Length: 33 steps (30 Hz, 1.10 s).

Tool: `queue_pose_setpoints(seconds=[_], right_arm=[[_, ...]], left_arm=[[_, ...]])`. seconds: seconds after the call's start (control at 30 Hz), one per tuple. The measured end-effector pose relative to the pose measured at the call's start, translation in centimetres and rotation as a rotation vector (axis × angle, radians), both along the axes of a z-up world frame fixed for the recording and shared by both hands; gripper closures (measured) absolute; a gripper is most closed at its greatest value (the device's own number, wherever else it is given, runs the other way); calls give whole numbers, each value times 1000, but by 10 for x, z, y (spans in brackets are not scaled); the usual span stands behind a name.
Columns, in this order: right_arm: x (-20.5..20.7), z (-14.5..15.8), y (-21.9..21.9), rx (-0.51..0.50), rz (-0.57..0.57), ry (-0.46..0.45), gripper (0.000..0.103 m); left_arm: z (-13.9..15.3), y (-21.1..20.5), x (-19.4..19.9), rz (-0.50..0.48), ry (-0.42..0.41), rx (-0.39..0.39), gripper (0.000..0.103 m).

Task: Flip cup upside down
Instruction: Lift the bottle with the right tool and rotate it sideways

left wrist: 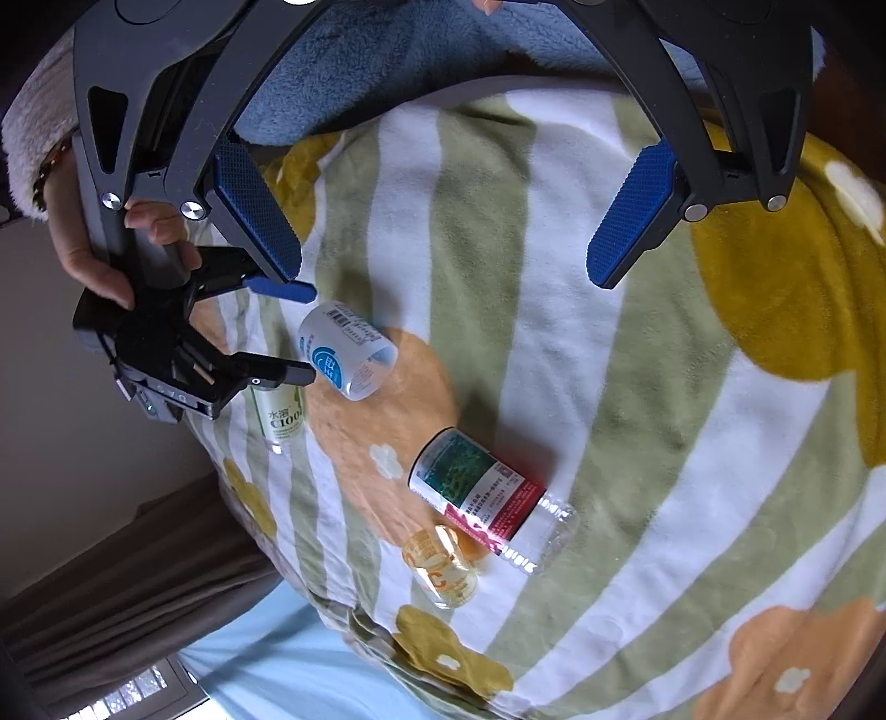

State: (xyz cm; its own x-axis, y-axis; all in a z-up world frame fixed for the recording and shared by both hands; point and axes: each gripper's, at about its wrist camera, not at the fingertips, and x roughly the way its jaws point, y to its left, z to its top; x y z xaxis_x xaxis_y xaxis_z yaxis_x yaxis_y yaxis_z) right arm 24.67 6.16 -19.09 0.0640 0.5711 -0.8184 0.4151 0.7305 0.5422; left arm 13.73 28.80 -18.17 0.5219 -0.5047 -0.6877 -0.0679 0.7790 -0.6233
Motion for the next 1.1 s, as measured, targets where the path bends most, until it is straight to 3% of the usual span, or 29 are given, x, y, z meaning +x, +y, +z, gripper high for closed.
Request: queue_pose_setpoints(seconds=[0.1, 0.13, 0.23, 0.37, 0.5, 0.63, 0.7, 0.8, 0.9, 1.1], right_arm=[[-19, -10, -4, 33, -136, 6, 29], [-24, -14, 0, 19, -111, -12, 29], [-21, 8, 11, -220, 189, -161, 29], [-8, 24, 56, -562, 681, -370, 29], [-9, 5, 78, -787, 1175, -464, 29], [-2, -22, 76, -794, 1441, -415, 30], [4, -28, 78, -745, 1505, -388, 47], [13, -33, 77, -689, 1603, -364, 49], [8, -25, 76, -653, 1792, -418, 49], [-38, -23, 69, -680, 2356, -603, 48]], left_arm=[[2, 3, -7, -14, -14, -20, 0], [3, 6, -10, -14, -19, -25, 0], [6, 13, -16, -13, -29, -34, 0], [8, 18, -18, -9, -36, -33, 0], [4, 19, -13, 4, -21, -32, 0], [-2, 19, -7, 17, 5, -18, 0], [-6, 20, -3, 28, 18, -9, 0], [-11, 22, 7, 45, 37, -1, 0], [-16, 20, 15, 55, 52, 2, 0], [-23, 12, 28, 73, 77, 8, 0]])
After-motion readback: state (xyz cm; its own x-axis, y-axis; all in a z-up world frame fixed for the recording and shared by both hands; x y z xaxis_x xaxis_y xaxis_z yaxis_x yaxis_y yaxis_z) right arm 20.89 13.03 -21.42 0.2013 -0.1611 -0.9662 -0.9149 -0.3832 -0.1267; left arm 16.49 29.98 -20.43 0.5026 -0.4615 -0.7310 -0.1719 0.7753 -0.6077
